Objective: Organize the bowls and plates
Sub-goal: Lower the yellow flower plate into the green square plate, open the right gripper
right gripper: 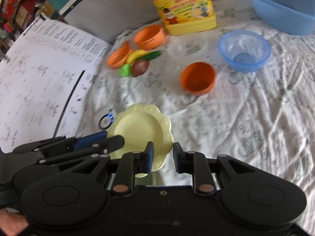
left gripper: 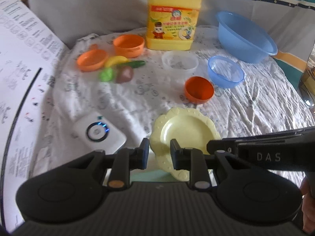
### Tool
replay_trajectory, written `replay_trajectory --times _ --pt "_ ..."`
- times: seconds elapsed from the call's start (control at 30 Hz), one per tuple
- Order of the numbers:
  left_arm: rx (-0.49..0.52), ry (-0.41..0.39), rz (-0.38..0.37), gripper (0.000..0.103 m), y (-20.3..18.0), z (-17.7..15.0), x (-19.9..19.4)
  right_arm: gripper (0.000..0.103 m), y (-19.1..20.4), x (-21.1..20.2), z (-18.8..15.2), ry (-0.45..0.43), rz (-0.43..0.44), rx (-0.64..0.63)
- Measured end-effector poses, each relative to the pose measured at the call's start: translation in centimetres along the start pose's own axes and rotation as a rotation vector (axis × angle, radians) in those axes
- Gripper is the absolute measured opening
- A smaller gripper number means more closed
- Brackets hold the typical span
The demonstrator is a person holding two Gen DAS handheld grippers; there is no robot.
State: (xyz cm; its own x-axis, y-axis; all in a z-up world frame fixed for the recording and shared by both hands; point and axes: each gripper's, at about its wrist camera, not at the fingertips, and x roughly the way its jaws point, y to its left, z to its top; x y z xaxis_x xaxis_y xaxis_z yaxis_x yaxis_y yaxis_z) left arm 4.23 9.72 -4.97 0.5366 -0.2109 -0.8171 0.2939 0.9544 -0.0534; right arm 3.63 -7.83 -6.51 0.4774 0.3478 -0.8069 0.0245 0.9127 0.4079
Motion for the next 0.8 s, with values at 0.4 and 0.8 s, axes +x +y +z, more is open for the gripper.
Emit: replay_trajectory --times 0.4,0.8 --pt "-0.061 0.036 0.036 0.022 2.9 -5.8 -2.5 0.021 3.8 1.5 -5.1 0.127 0.043 -0.085" --pt "-0.092 0.08 0.022 0.023 3.8 -8.9 -1.4 0.021 4.4 2.9 -6.9 0.18 0.015 -0.132"
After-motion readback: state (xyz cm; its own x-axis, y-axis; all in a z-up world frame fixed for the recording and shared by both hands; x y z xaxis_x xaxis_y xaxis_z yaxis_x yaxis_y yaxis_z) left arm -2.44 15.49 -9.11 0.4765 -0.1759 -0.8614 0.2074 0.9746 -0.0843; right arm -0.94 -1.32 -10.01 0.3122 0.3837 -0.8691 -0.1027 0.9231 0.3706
